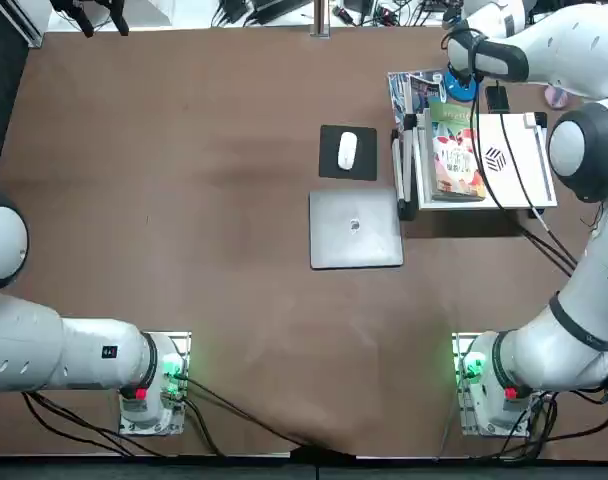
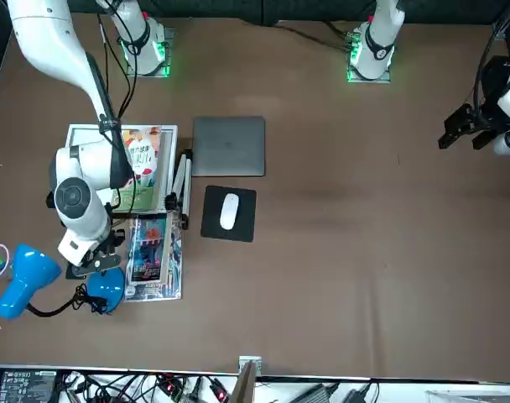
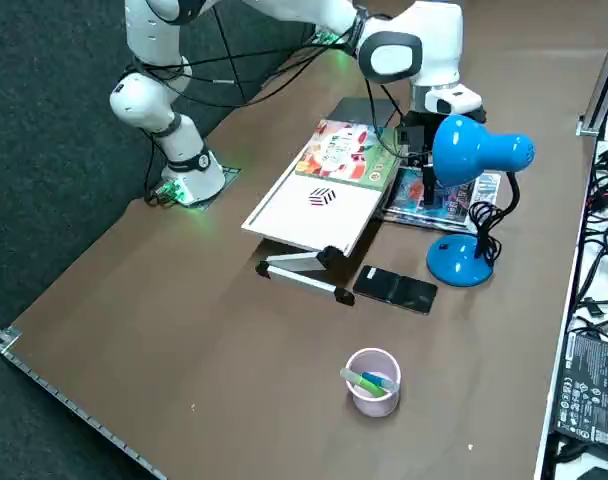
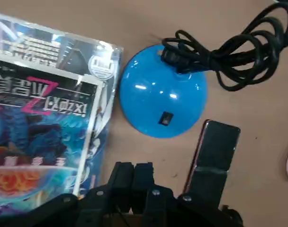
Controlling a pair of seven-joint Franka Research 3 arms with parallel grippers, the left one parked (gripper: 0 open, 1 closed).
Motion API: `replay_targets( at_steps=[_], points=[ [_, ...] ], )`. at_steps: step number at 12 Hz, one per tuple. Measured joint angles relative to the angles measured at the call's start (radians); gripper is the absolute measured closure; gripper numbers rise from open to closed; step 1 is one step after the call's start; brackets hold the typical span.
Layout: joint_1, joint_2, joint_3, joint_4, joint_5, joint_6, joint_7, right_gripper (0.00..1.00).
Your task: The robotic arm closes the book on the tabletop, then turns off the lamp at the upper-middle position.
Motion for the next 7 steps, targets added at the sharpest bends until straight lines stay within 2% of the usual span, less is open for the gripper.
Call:
replay_targets(
  at_steps=[7],
  points=[
    [-0.036, 0.053, 0.0, -0.023, -0.082, 0.139, -0.009, 0.98]
  ],
)
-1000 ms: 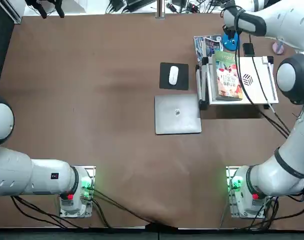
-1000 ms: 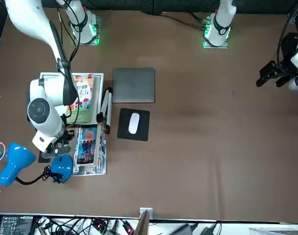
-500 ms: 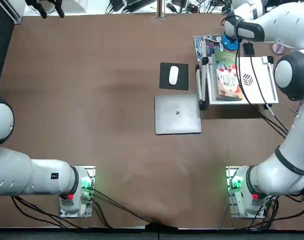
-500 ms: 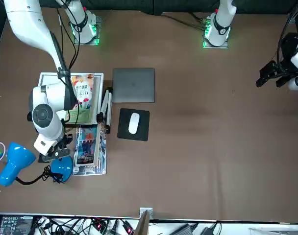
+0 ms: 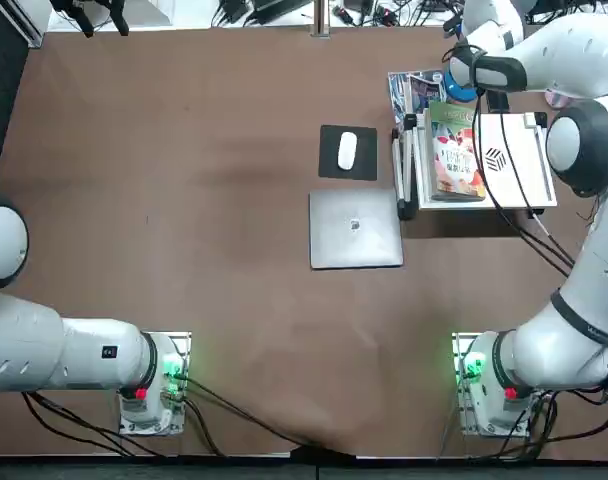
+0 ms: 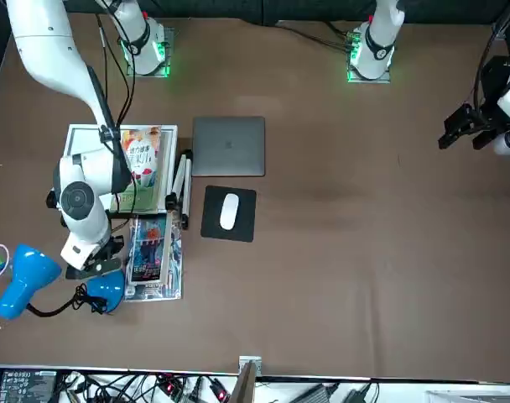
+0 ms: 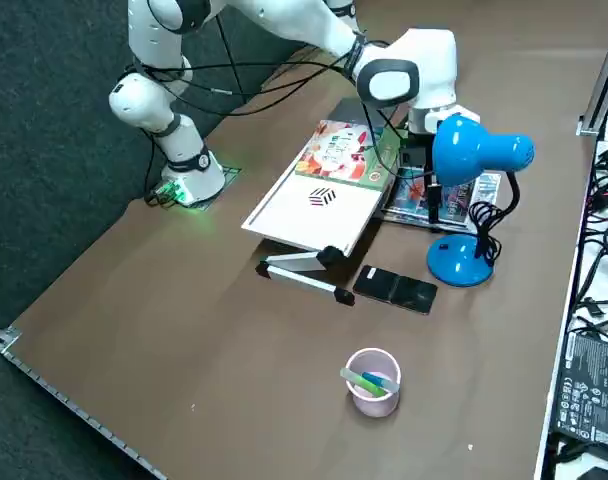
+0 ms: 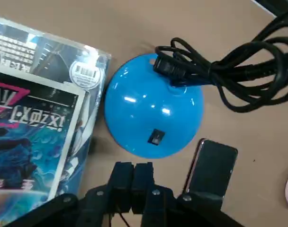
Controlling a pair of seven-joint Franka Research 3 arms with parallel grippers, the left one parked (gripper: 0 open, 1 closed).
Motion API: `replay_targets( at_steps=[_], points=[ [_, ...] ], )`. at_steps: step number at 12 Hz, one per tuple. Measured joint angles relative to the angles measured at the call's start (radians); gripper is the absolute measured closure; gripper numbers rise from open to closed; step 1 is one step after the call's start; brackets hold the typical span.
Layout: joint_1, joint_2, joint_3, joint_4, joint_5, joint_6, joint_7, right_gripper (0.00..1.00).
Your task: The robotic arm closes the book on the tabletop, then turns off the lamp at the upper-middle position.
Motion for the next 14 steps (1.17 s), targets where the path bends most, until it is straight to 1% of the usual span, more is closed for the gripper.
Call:
replay_targets(
  at_steps=[9, 14],
  points=[
    [-0.044, 0.034, 0.0, -0.001, -0.005, 0.089, -0.112, 0.98],
    [-0.055, 0.052, 0.0, -0.001, -0.005, 0.106, -0.124, 0.98]
  ],
)
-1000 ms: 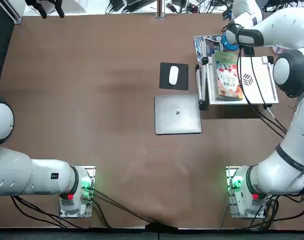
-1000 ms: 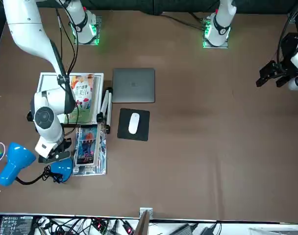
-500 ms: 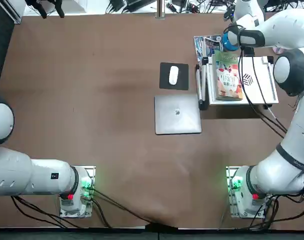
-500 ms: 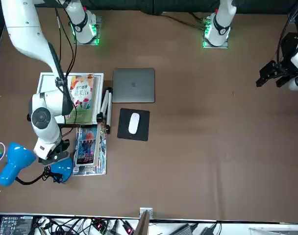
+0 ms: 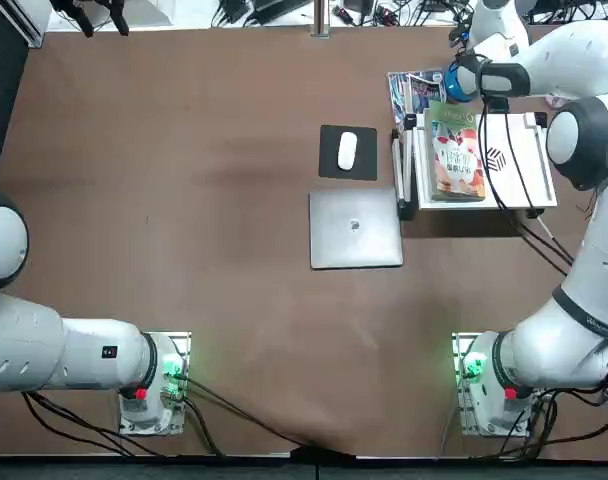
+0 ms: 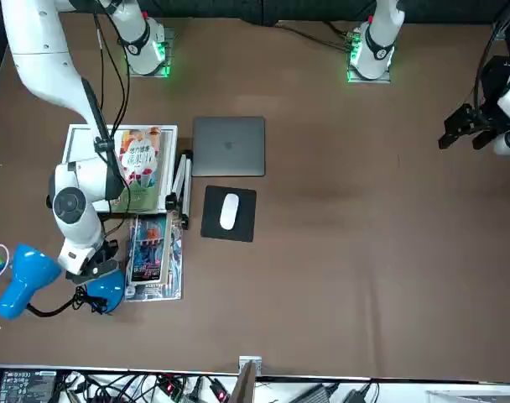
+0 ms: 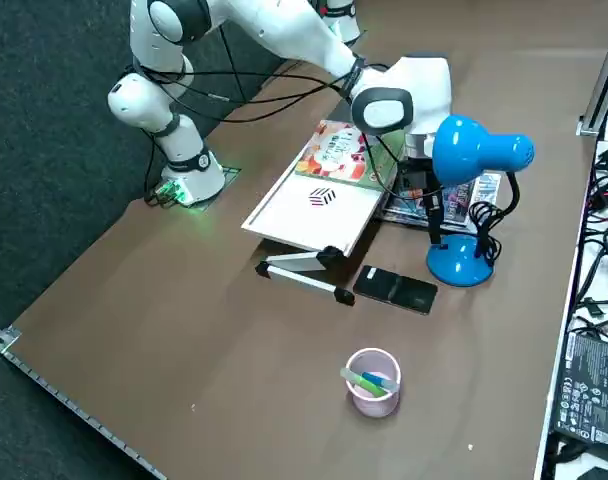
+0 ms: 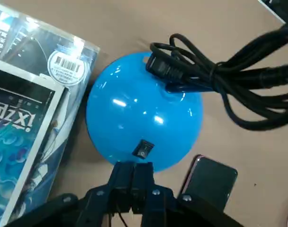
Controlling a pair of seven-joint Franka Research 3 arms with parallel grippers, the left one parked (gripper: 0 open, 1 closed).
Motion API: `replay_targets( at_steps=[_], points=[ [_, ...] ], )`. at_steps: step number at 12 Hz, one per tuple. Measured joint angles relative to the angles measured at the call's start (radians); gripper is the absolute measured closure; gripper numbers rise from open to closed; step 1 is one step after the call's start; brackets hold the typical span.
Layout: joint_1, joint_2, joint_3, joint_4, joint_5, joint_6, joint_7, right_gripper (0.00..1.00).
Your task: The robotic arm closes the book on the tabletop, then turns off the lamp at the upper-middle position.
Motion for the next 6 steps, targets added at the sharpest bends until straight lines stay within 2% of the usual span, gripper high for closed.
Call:
replay_targets(
  at_steps=[6],
  points=[
    [0.0, 0.019, 0.001, 0.0, 0.0, 0.039, 0.0, 0.98]
  ],
)
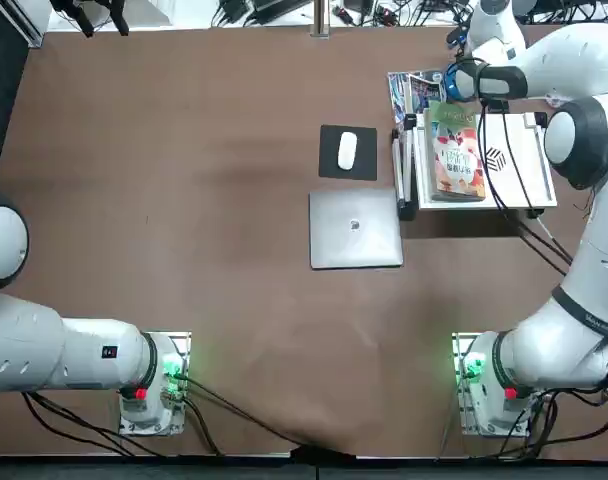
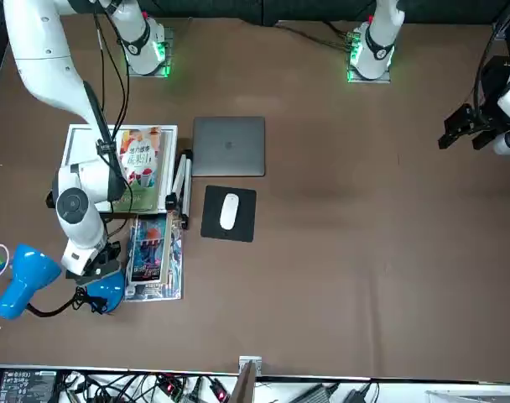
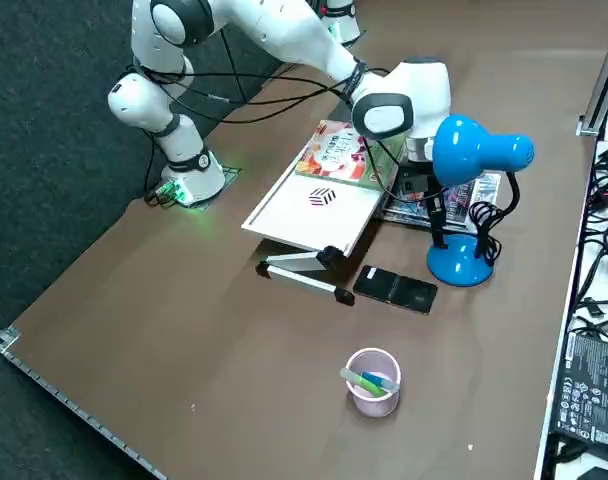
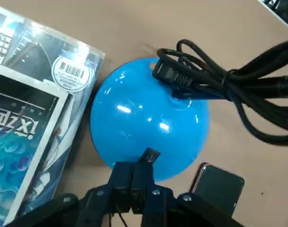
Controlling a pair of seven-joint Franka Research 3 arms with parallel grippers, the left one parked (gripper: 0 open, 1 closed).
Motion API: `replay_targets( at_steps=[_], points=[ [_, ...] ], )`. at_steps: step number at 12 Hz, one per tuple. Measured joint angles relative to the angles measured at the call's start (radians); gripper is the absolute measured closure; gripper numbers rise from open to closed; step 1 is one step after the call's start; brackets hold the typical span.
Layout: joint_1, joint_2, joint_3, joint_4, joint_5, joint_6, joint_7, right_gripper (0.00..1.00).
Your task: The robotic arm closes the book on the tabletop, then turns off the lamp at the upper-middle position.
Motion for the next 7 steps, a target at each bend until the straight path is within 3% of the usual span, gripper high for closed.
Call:
replay_targets(
  at_steps=[7],
  points=[
    [0.0, 0.01, 0.0, -0.001, 0.0, 0.0, 0.0, 0.98]
  ],
)
